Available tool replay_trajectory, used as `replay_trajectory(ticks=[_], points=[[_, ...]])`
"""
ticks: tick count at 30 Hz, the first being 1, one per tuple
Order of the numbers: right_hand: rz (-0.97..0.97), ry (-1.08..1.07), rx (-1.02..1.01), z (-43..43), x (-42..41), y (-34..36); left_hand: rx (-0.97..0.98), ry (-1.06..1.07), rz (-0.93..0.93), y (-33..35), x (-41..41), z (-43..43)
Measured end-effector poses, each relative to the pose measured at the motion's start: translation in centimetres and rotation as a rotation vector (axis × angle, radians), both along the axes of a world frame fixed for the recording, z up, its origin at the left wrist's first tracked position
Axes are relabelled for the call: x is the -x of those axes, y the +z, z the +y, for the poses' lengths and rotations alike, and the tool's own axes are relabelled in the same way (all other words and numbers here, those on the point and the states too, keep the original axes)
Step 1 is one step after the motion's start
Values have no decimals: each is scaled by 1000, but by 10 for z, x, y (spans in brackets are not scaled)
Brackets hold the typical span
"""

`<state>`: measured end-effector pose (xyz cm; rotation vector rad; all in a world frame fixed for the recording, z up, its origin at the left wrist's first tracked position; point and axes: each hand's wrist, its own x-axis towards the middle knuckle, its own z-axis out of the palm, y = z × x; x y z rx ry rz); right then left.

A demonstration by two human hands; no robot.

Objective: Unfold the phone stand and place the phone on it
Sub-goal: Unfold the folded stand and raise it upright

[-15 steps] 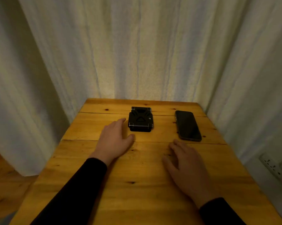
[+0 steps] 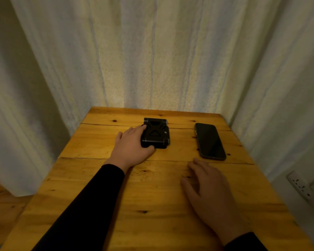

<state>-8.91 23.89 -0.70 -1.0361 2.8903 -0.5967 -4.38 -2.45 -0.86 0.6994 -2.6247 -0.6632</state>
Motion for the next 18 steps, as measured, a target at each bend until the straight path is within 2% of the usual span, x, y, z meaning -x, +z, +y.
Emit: replay_trajectory(ticks=[7, 11, 18], points=[[24, -14, -4, -3, 1, 2, -28, 18, 21, -5, 0, -3], [20, -38, 93, -10, 3, 10, -28, 21, 19, -7, 1, -4], [15, 125, 247, -50, 32, 24, -34, 34, 16, -8, 2, -3]])
